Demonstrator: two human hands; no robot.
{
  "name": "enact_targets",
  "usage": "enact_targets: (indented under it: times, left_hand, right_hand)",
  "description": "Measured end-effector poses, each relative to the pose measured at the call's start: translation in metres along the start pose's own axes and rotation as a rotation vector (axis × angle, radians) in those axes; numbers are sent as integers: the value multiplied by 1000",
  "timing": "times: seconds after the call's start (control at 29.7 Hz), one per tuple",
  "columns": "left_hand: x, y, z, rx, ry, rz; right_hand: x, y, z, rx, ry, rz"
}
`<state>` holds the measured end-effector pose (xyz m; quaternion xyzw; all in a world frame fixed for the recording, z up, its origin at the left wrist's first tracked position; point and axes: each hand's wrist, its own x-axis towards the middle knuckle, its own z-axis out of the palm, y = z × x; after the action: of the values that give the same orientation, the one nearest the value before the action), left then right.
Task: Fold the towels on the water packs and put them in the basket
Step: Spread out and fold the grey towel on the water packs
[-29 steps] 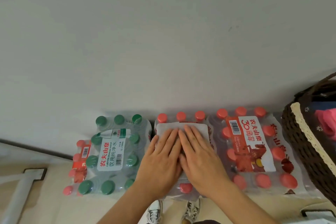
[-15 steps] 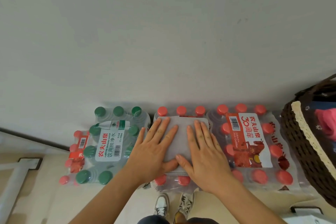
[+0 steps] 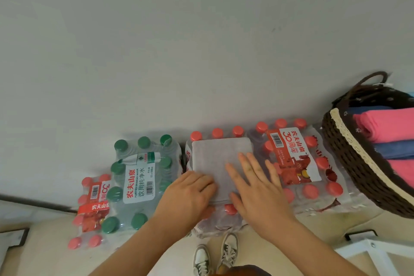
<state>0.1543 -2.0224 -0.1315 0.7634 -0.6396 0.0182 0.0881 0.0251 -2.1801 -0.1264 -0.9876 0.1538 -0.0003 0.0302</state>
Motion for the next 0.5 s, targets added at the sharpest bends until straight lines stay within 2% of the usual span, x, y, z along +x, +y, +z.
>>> enact_targets:
  times: [0.1, 0.2, 0.37, 0.5]
  left_hand:
    - [2, 4, 1, 27, 10, 11]
    - [6, 7, 7, 67, 14, 6]
    - [20, 14, 4, 165, -99, 1]
    - [32, 6, -6, 94, -173, -7]
  right_hand:
    - [-21, -4, 9, -7, 72, -100]
    - [-26, -4, 16, -7, 88, -101]
    - [-16, -5, 24, -59, 144, -133]
    - [-14, 0, 18, -47, 144, -158]
